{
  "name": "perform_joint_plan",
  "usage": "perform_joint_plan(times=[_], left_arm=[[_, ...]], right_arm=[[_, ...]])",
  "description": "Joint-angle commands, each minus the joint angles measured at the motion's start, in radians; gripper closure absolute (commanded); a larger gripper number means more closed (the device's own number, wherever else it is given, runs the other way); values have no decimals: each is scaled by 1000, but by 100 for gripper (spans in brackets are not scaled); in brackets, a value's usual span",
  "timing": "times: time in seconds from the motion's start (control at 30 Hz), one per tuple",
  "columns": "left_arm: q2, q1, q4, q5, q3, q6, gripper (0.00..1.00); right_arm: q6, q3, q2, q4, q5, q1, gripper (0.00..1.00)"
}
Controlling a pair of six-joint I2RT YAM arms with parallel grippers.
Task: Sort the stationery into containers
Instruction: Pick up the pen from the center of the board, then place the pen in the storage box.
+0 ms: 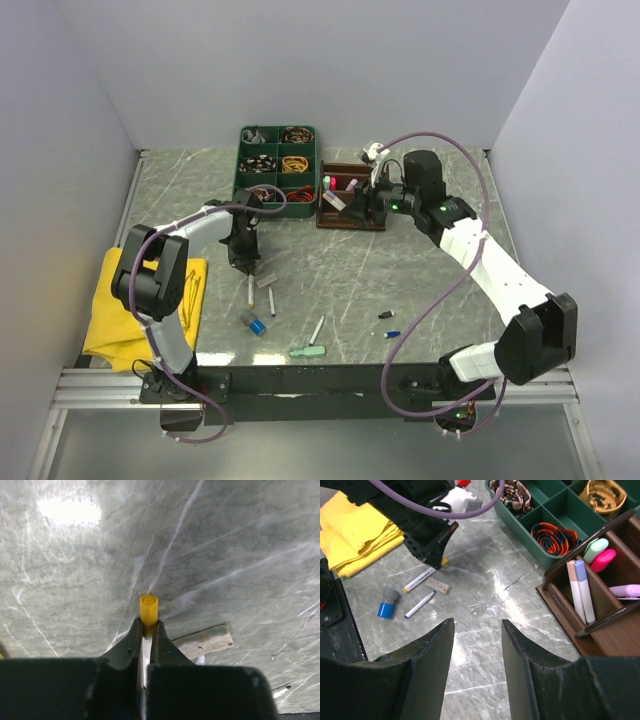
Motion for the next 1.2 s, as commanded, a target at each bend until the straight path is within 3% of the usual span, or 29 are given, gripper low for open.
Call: perform_joint_plan(times=[0.0,0.13,0.23,0.33,0.37,0.4,0.47,0.5,0.7,1.17], left_arm=[[-64,11,17,21,71,89,99],[-108,34,8,151,271,176,99],[-124,38,86,354,339,229,99],[-182,49,374,628,251,172,99],[-202,50,607,693,214,102,99],[-240,51,720,778,147,60,99],[-263,49,966,862,97,-50,99],[-268,46,1122,891,82,-73,99],[-242,44,1269,1020,128,-185,98],[-279,-19,1277,1020,79,-281,99]], right_arm=[[-15,5,-78,-13,3,-16,49],[-21,4,-103,-23,-12,-30,48],[-14,-16,-114,-6,-31,-33,48],[23,-61,-135,46,-83,-37,47],[37,-88,-141,65,-134,-39,46],[75,-98,-146,100,-162,-46,45],[123,-108,-144,134,-210,-51,44],[225,-118,-143,201,-254,-56,44],[517,-98,-74,459,-319,-69,40],[502,43,64,499,-339,-30,37]])
